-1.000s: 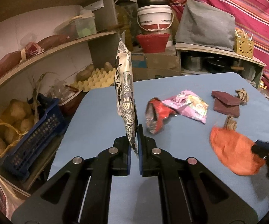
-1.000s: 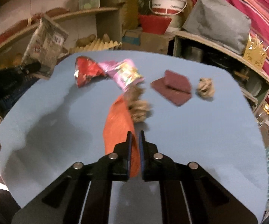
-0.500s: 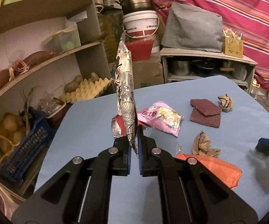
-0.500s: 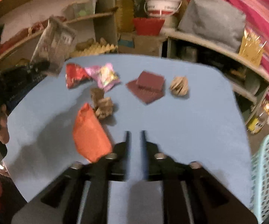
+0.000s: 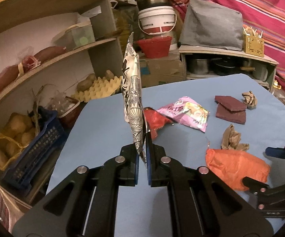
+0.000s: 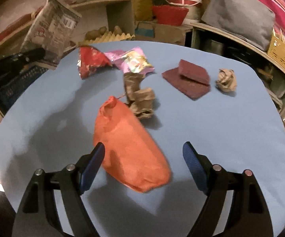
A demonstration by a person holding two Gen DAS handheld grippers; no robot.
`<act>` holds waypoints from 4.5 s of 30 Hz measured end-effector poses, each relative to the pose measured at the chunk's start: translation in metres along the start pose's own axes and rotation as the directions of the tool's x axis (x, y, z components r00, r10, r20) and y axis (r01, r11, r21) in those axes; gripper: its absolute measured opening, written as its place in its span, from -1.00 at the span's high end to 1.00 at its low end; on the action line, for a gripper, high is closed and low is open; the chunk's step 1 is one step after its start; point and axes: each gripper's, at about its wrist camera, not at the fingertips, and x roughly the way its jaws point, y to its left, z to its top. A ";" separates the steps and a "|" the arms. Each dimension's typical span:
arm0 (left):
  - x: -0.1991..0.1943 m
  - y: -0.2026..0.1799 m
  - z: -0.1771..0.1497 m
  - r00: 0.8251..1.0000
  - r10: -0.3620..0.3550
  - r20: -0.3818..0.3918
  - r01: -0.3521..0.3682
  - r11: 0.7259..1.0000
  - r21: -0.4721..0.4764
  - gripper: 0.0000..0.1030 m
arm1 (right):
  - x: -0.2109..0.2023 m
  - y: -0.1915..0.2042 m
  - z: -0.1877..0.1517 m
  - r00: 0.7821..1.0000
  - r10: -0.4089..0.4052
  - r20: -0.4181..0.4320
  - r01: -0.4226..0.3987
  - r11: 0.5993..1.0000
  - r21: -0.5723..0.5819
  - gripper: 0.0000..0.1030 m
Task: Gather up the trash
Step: 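Hold the snack bag in the left tool while the right grasps the orange bag, then carry snack bag and orange bag over the blue basket and open both tools, then move both tools back over the table toward the red wrapper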
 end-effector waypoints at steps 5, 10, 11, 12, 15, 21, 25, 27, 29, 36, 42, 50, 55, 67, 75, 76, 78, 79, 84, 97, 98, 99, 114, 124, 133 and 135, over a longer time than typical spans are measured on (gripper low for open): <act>0.003 0.018 -0.012 0.999 -0.019 -0.039 0.018 0.999 -0.035 0.91 | 0.011 0.019 0.002 0.999 -0.009 -0.038 0.007 0.999 -0.052 -0.03; 0.006 0.032 -0.023 0.997 -0.020 -0.069 0.016 0.998 -0.059 0.91 | 0.012 0.022 0.001 0.999 -0.001 -0.039 -0.001 0.998 -0.055 0.37; 0.006 0.034 -0.025 0.997 -0.022 -0.074 0.017 0.998 -0.065 0.91 | 0.011 0.021 0.001 0.999 0.000 -0.038 -0.002 0.999 -0.051 0.42; 0.006 0.036 -0.026 0.997 -0.019 -0.078 0.014 0.998 -0.069 0.91 | 0.011 0.021 0.000 0.999 0.000 -0.038 -0.002 0.999 -0.050 0.53; 0.007 0.037 -0.027 0.996 -0.015 -0.084 0.009 0.997 -0.073 0.91 | 0.007 0.021 -0.002 1.000 -0.001 -0.028 0.000 0.998 -0.057 0.95; 0.000 0.033 -0.023 0.997 -0.015 -0.073 0.009 0.996 -0.083 0.91 | -0.014 0.022 -0.001 0.999 0.012 0.035 -0.010 0.997 -0.078 0.99; -0.007 0.028 -0.016 0.998 -0.017 -0.054 0.012 0.996 -0.092 0.91 | -0.040 0.013 0.004 0.994 0.009 0.105 -0.002 0.998 -0.068 0.99; -0.010 0.024 -0.012 0.999 -0.016 -0.045 0.012 0.995 -0.096 0.91 | -0.054 0.004 0.007 0.990 0.003 0.139 0.005 0.999 -0.053 0.99; -0.013 0.019 -0.008 0.999 -0.015 -0.032 0.012 0.995 -0.096 0.91 | -0.067 -0.008 0.009 0.986 -0.004 0.170 0.009 0.999 -0.031 0.99; -0.026 -0.021 0.012 0.998 -0.058 0.017 0.060 0.996 -0.071 0.91 | -0.102 -0.070 0.008 0.971 -0.075 0.226 0.057 0.995 0.084 0.99; -0.032 -0.080 0.026 0.991 -0.131 0.036 0.131 0.991 -0.008 0.91 | -0.128 -0.131 -0.004 0.957 -0.151 0.248 0.105 0.976 0.189 0.99; -0.041 -0.171 0.039 0.970 -0.239 0.047 0.234 0.968 0.090 0.91 | -0.157 -0.214 -0.034 0.937 -0.250 0.243 0.163 0.930 0.328 0.99; -0.051 -0.235 0.041 0.946 -0.322 0.044 0.313 0.938 0.148 0.91 | -0.180 -0.260 -0.056 0.918 -0.315 0.241 0.200 0.893 0.402 0.99; -0.084 -0.374 0.037 0.847 -0.532 0.004 0.513 0.819 0.258 0.91 | -0.226 -0.340 -0.109 0.882 -0.417 0.221 0.245 0.805 0.539 0.99; -0.081 -0.441 0.030 0.787 -0.610 -0.090 0.610 0.747 0.264 0.90 | -0.232 -0.377 -0.134 0.885 -0.419 0.203 0.220 0.759 0.612 0.99; -0.080 -0.449 0.031 0.779 -0.618 -0.100 0.620 0.740 0.260 0.90 | -0.234 -0.380 -0.137 0.884 -0.421 0.202 0.218 0.755 0.619 0.99; -0.077 -0.459 0.032 0.765 -0.633 -0.117 0.639 0.727 0.251 0.90 | -0.235 -0.384 -0.140 0.885 -0.421 0.200 0.212 0.746 0.632 0.99; -0.076 -0.464 0.032 0.758 -0.639 -0.128 0.648 0.719 0.249 0.90 | -0.236 -0.387 -0.142 0.885 -0.420 0.200 0.207 0.740 0.640 0.99; -0.075 -0.471 0.028 0.784 -0.610 -0.112 0.615 0.741 0.271 -0.26 | -0.233 -0.389 -0.145 0.891 -0.410 0.196 0.197 0.736 0.648 0.99; -0.086 -0.403 0.037 0.854 -0.519 -0.012 0.504 0.823 0.261 -0.89 | -0.208 -0.373 -0.131 0.914 -0.383 0.132 0.227 0.755 0.615 0.93; -0.086 -0.398 0.038 0.859 -0.512 -0.007 0.497 0.829 0.258 -0.89 | -0.201 -0.373 -0.130 0.922 -0.372 0.108 0.230 0.750 0.620 0.82; -0.085 -0.390 0.039 0.863 -0.505 -0.003 0.490 0.835 0.251 -0.89 | -0.196 -0.373 -0.130 0.928 -0.362 0.094 0.227 0.745 0.627 0.66; -0.033 -0.204 0.048 0.972 -0.228 0.049 0.219 0.965 0.144 -0.89 | -0.174 -0.306 -0.071 0.893 -0.430 0.130 0.280 0.759 0.588 -0.78; 0.031 -0.086 0.037 1.000 -0.025 -0.004 0.025 1.000 0.006 -0.89 | -0.122 -0.203 -0.010 0.907 -0.374 0.191 0.256 0.853 0.454 -0.90; 0.084 -0.019 0.032 0.998 -0.018 -0.068 0.010 0.994 -0.112 -0.89 | -0.087 -0.153 0.013 0.913 -0.374 0.167 0.286 0.874 0.394 -0.91; 0.092 -0.013 0.035 0.998 -0.024 -0.058 0.017 0.993 -0.114 -0.89 | -0.081 -0.146 0.015 0.918 -0.360 0.165 0.277 0.882 0.382 -0.91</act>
